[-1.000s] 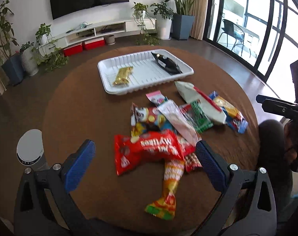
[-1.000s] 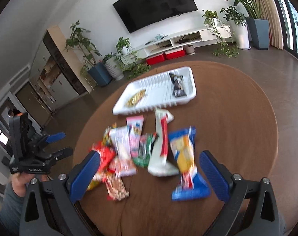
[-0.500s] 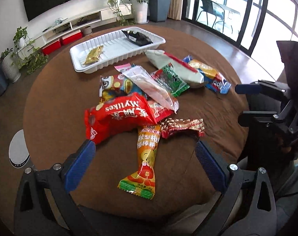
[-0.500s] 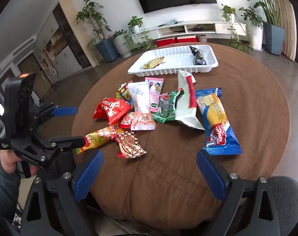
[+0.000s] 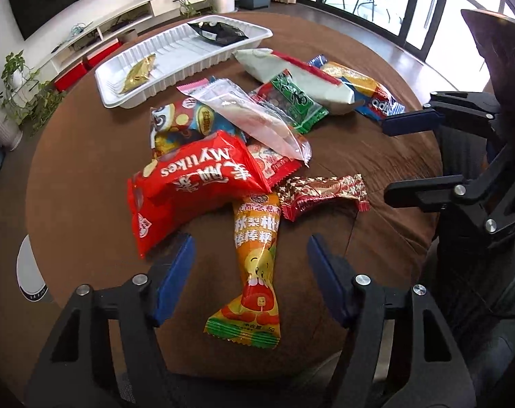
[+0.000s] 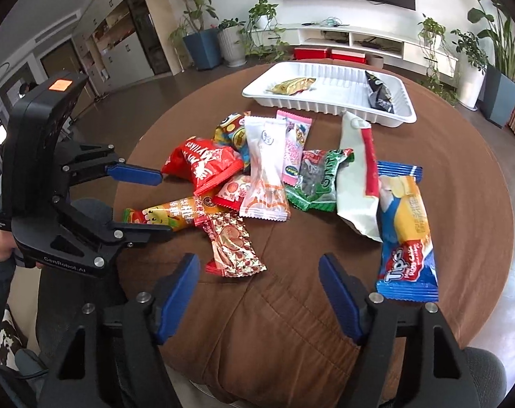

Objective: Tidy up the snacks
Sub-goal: 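Grasp the orange popsicle packet with the left tool while the right tool grasps the red-gold candy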

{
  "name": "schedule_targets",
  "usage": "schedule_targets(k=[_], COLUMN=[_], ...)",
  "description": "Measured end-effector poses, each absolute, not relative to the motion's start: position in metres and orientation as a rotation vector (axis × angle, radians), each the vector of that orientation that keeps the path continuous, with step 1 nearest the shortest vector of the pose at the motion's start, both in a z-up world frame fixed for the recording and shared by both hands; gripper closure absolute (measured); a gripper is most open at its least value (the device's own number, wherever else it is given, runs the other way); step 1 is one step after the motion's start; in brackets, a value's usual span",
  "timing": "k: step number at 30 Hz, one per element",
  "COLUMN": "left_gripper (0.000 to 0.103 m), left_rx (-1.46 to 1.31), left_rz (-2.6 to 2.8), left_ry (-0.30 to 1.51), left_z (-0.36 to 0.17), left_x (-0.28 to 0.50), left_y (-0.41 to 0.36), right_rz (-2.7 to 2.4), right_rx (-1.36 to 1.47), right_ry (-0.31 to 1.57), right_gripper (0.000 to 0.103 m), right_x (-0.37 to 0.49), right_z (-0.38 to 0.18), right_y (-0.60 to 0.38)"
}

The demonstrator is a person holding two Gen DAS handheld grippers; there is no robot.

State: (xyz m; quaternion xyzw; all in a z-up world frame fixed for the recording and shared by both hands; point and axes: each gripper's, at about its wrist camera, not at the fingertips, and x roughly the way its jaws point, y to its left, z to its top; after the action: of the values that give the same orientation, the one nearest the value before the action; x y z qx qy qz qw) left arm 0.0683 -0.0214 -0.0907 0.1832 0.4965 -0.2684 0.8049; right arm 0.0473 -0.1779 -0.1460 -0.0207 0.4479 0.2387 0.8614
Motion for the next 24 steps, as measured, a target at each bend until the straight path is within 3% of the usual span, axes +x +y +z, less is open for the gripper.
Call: schedule_targets(k=[7, 18, 24], left_gripper=[0.064, 0.08, 0.081], left_rx=[0.399, 0.343, 0.351], left_rz=[-0.596, -0.604, -0.609], left_ry=[1.123, 1.168, 1.174], left_z=[-0.101, -0.116, -0.118], left_x=[0.078, 0.082, 0.083], left_y=[-0.027, -0.022, -0.024], right_rz=[0.536, 0.608, 0.63], right_rx=[-0.128, -0.243, -0.26], right_ry=[0.988, 1.041, 1.068], right_gripper=[0.037, 0.042, 0.045], right_x=[0.057, 0.067, 0.073], right_z=[-0.16, -0.172, -0.176], right_y=[-0.161, -0.135, -0.126])
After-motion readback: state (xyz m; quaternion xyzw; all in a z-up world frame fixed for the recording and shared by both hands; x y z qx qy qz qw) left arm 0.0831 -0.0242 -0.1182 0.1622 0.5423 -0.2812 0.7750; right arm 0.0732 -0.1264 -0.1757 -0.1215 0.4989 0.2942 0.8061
